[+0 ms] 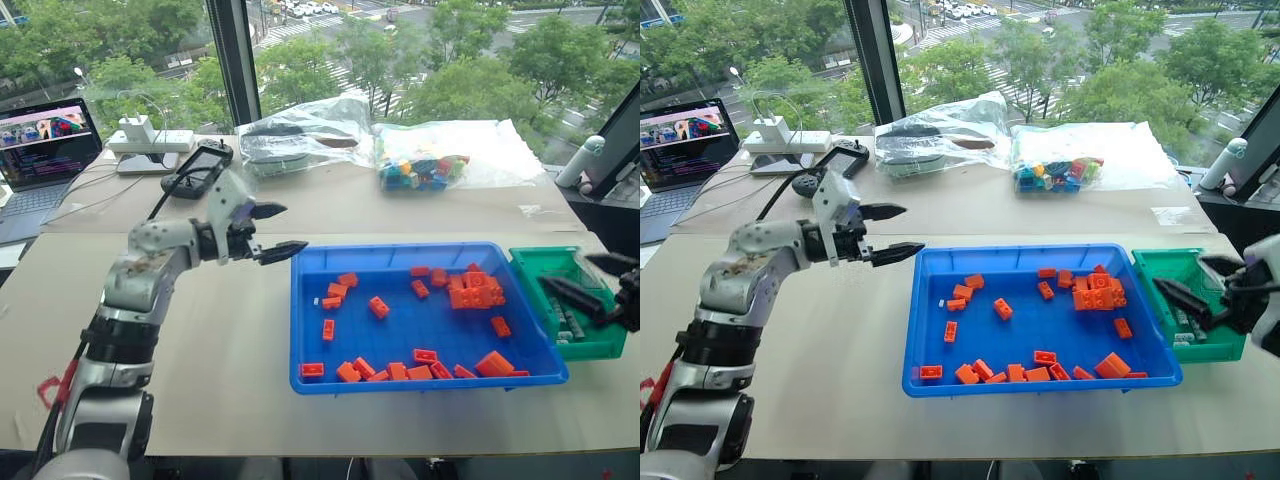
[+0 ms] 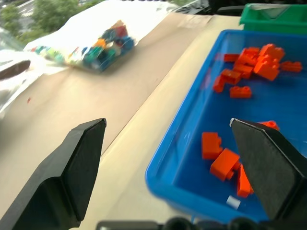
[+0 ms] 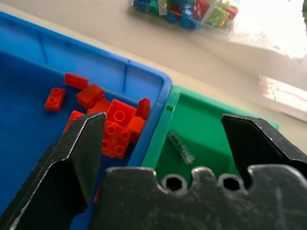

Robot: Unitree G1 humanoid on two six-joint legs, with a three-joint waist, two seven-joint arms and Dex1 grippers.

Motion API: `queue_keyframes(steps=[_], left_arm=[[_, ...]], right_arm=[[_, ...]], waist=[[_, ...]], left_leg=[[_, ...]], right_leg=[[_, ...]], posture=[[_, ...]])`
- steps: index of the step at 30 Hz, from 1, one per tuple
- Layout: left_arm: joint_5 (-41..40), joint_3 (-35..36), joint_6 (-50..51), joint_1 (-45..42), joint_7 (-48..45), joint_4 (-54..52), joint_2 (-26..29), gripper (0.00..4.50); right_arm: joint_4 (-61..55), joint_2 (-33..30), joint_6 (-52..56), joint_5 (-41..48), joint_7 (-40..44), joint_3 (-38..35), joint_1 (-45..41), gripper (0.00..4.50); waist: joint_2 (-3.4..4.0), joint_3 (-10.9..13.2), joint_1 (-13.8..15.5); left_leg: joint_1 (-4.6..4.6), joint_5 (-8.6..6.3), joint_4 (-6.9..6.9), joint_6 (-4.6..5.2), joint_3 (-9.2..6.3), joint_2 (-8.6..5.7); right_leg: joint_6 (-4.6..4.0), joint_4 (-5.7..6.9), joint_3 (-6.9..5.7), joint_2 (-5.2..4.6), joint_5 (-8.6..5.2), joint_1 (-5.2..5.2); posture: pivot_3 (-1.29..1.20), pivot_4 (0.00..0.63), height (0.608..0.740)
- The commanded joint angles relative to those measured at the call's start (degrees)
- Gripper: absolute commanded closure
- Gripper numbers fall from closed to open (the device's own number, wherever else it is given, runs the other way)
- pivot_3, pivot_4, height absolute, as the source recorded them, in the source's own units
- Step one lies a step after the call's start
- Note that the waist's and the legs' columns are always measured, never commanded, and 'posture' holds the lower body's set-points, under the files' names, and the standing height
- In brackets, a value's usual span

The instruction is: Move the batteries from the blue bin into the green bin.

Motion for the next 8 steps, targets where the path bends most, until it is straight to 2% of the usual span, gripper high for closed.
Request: queue_keyframes(steps=[1,5,8], left_arm=[[-0.2,2.9,-2.2,3.7,2.9,-3.1,0.0,0.00],[-0.1,3.5,-4.3,6.9,6.1,-2.5,-1.9,0.00],[-1.7,2.0,0.2,6.6,4.1,-2.8,-0.8,0.00]], right_arm=[[-2.2,0.9,-1.9,1.6,-0.2,-4.0,1.9,0.03],[-1.2,2.0,-4.5,-0.1,-0.8,-3.5,5.0,0.03],[-0.7,2.2,-5.8,-0.5,-1.4,-3.0,5.6,0.03]], waist=[[0.00,0.0,0.0],[0.00,0.0,0.1],[-0.01,0.0,0.1]], left_leg=[[0.02,0.00,-0.01,0.00,-0.02,0.01],[0.10,0.01,-0.01,-0.01,-0.01,0.00],[0.09,0.01,-0.01,-0.01,0.01,-0.02]], right_leg=[[0.00,-0.04,0.00,0.01,0.00,0.00],[0.00,-0.07,-0.01,0.01,0.00,0.10],[0.00,-0.12,0.00,-0.01,0.00,0.11]], posture=[[0.00,0.150,0.732],[0.00,0.150,0.732],[0.00,0.150,0.732]])
